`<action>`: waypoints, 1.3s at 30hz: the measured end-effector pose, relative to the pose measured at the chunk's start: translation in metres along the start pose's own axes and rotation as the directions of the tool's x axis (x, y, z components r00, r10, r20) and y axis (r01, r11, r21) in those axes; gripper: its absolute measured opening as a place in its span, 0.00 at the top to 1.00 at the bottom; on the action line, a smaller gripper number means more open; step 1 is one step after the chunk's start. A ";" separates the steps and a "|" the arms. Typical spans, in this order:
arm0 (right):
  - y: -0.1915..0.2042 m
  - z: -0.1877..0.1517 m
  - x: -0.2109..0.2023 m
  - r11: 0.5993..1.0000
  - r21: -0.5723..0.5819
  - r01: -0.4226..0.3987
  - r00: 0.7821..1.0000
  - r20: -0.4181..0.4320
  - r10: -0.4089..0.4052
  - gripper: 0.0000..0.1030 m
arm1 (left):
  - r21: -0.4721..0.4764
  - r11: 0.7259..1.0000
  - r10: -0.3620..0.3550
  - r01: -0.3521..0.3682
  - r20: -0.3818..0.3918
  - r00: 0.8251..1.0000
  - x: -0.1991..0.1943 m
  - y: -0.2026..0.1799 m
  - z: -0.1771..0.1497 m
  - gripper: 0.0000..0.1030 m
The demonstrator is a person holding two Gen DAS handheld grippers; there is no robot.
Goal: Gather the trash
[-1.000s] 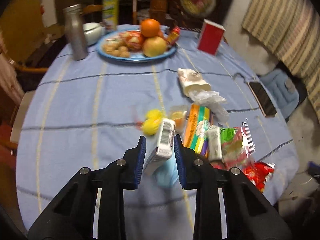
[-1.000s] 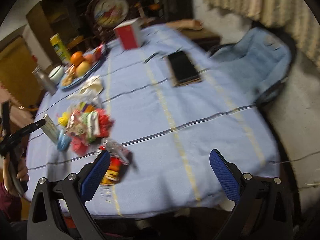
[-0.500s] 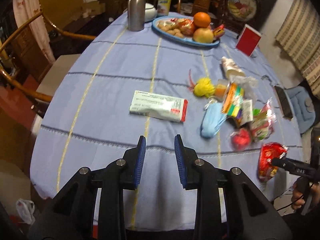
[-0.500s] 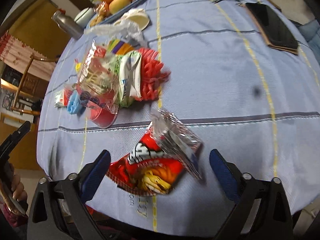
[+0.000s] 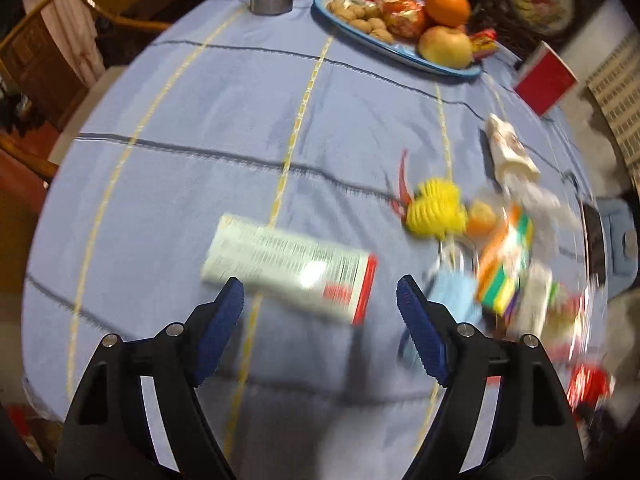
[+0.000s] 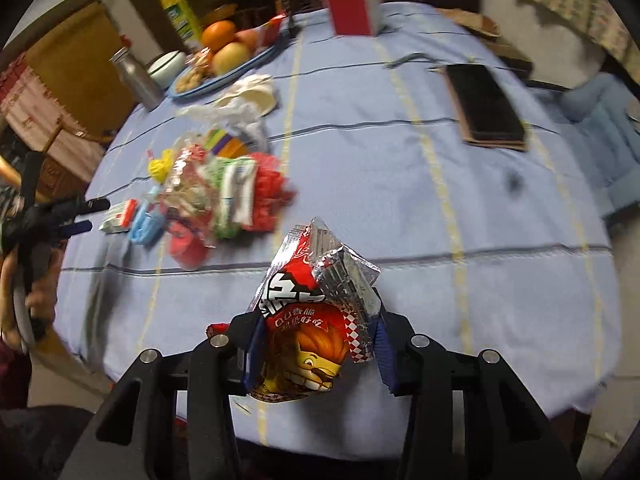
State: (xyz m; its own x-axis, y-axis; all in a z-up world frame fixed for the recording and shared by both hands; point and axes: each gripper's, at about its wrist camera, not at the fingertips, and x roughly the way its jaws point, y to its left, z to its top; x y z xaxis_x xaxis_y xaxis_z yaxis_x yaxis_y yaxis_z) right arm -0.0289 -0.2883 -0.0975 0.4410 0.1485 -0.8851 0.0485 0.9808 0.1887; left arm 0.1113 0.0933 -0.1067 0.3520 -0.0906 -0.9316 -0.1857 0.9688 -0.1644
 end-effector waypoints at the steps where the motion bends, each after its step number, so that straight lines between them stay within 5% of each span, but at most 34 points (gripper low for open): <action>1: -0.004 -0.004 -0.003 1.000 0.013 0.007 1.000 0.006 -0.007 0.55 | -0.005 1.000 0.007 -0.007 -0.002 1.000 0.004 -0.003 0.004 0.25; 6: -0.020 -0.010 -0.012 0.996 0.083 0.022 0.999 0.034 -0.024 0.55 | 0.055 0.990 0.130 -0.129 -0.012 0.991 0.028 -0.013 0.017 0.25; 12: 0.005 0.005 0.002 0.999 0.020 -0.029 0.999 0.027 0.028 0.55 | 0.149 0.970 0.196 -0.192 -0.013 0.980 0.012 0.013 -0.024 0.25; 18: 0.036 0.016 0.012 0.994 -0.086 -0.074 0.997 0.006 0.075 0.54 | 0.075 0.987 0.146 -0.142 -0.055 0.988 -0.015 0.062 -0.062 0.25; 25: 0.032 0.016 0.003 0.994 -0.093 -0.055 0.998 0.027 0.058 0.54 | -0.075 0.997 0.011 -0.017 -0.082 0.997 -0.003 0.057 -0.041 0.23; 31: 0.006 0.005 -0.013 0.999 -0.047 -0.005 0.998 0.056 0.008 0.53 | -0.211 0.967 0.120 -0.141 -0.109 0.987 0.030 0.061 -0.009 0.16; 34: -0.011 0.003 -0.022 1.000 -0.001 -0.006 0.996 0.083 0.006 0.54 | -0.162 0.968 0.182 -0.191 -0.066 0.981 0.033 0.050 -0.008 0.23; 36: -0.018 0.005 -0.023 1.000 0.015 -0.017 0.995 0.095 0.015 0.54 | -0.121 0.970 0.209 -0.210 -0.025 0.978 0.030 0.044 -0.013 0.47; 39: -0.021 0.013 -0.023 0.999 0.008 -0.035 0.994 0.108 0.034 0.54 | -0.102 0.990 0.097 -0.096 0.012 0.995 0.017 0.045 -0.021 0.72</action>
State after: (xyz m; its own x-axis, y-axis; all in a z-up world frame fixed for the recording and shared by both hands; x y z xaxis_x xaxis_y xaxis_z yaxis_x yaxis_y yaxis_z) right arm -0.0283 -0.3142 -0.0752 0.5369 0.1670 -0.8270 0.0401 0.9741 0.2227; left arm 0.0899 0.1301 -0.1366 0.3434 0.0070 -0.9392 -0.3111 0.9444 -0.1067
